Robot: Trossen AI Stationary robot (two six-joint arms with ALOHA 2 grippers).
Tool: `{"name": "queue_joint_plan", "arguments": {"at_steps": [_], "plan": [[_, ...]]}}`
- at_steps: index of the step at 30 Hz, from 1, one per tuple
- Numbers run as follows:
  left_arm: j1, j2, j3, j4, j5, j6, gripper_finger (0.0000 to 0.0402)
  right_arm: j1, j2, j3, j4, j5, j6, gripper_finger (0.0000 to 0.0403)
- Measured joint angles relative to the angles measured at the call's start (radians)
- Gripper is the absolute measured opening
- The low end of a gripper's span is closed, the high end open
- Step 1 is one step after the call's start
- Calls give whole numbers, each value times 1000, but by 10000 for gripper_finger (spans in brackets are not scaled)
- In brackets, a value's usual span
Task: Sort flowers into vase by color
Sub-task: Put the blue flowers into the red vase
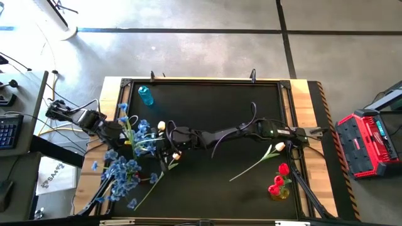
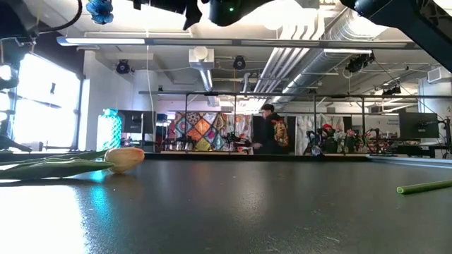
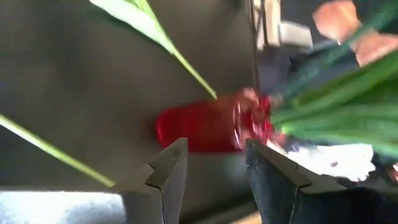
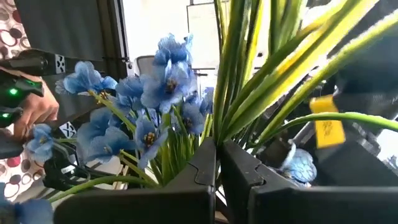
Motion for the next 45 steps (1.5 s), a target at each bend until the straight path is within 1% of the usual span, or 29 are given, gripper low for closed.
{"name": "queue_joint_plan", "arguments": {"at_steps": [4, 7, 10, 17, 24, 28, 30, 34, 41, 45], "plan": [[0, 0, 0, -76, 87, -25, 147, 0, 0, 0, 34, -24, -1, 0], [0, 0, 0, -69, 135, -51, 147, 0, 0, 0, 35, -31, -2, 0], [0, 1, 0, -52, 136, -87, 147, 0, 0, 0, 56, -52, -2, 0], [0, 9, 0, -27, 107, -98, 147, 3, 0, 0, 67, -67, -2, 0], [-3, 85, 0, 46, 119, -97, 147, 11, 24, 0, 88, -66, -28, 0], [-30, 138, 0, 76, 168, -100, 147, 11, 33, 0, 108, -64, -27, 0], [-49, 157, 0, 88, 175, -115, 147, 11, 38, 0, 125, -64, -28, 0], [-87, 192, 0, 113, 180, -151, 147, 11, 39, 0, 128, -62, -45, 0], [-132, 238, 0, 254, 165, -167, 147, 11, 39, 0, 126, -56, -58, 0], [-141, 271, 0, 262, 163, -167, 147, 11, 39, 0, 109, -56, -71, 0]]}}
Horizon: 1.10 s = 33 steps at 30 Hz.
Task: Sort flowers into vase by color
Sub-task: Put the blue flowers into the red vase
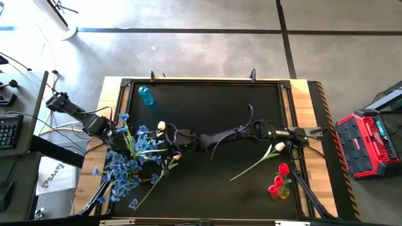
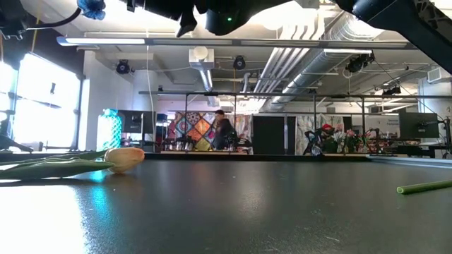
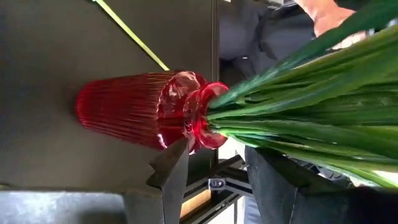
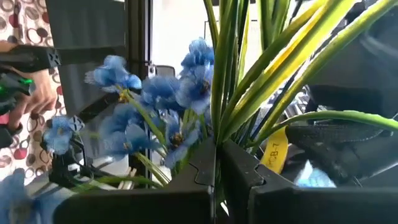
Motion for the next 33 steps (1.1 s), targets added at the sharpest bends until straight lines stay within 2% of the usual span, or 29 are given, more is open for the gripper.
{"name": "queue_joint_plan", "arguments": {"at_steps": [12, 28, 33], "plan": [[-8, 55, 2, 14, -3, 55, 147, 0, 21, 0, -43, -1, -1, 0], [-8, 56, 2, 13, -86, 108, 147, -1, 21, 2, -130, -20, -10, 0], [-8, 57, 1, 10, -119, 107, 147, 4, 23, 7, -186, -27, -59, 0]]}}
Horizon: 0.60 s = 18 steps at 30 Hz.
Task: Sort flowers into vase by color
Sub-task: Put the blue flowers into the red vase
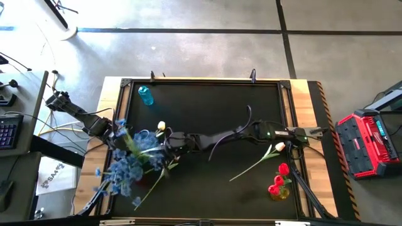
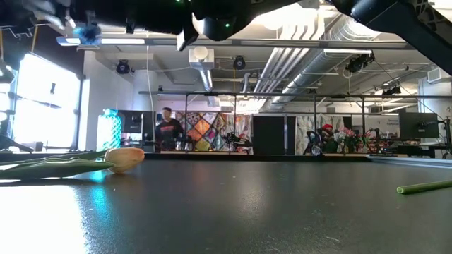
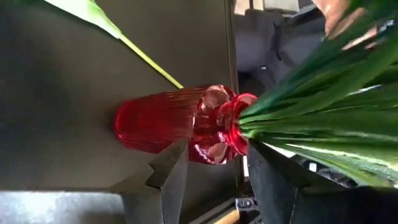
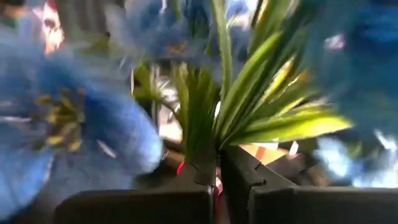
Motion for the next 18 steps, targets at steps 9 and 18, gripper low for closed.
{"name": "queue_joint_plan", "arguments": {"at_steps": [9, 18], "plan": [[1, 0, 0, 27, -54, -2, 147, 24, 2, 95, -182, -11, -131, 0], [0, 1, -2, 42, -69, -2, 147, 24, 6, 96, -187, 3, -101, 0]]}}
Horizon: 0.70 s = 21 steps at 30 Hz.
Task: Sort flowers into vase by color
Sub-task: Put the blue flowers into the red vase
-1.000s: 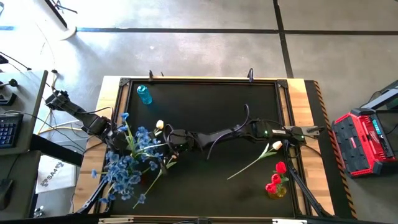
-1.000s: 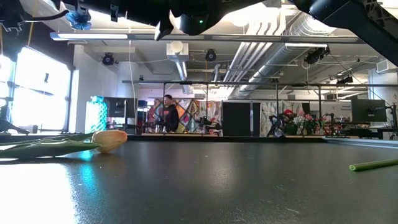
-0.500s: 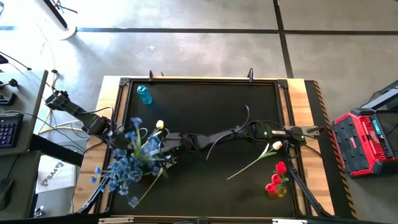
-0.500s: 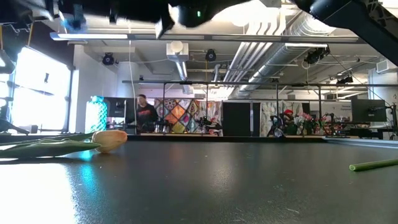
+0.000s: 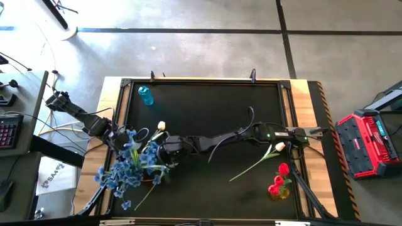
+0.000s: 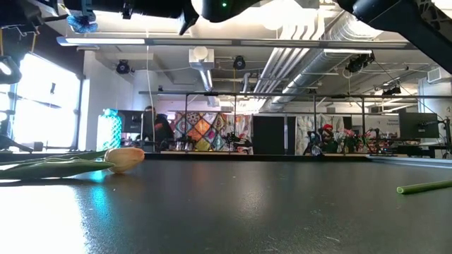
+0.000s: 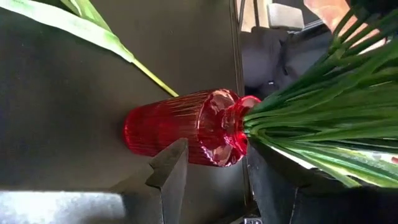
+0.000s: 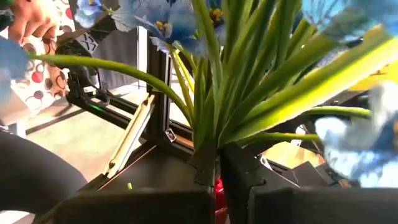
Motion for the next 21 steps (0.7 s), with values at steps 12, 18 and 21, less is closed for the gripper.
{"name": "queue_joint_plan", "arguments": {"at_steps": [12, 18, 21], "plan": [[0, 0, 0, 10, -9, 2, 147, 2, 33, 2, 10, 4, 28, 0], [0, 1, -1, 27, -17, 2, 147, 6, 45, 2, 0, 6, 37, 0], [0, 1, -1, 28, -17, 2, 147, 5, 45, 2, -8, 7, 45, 0]]}}
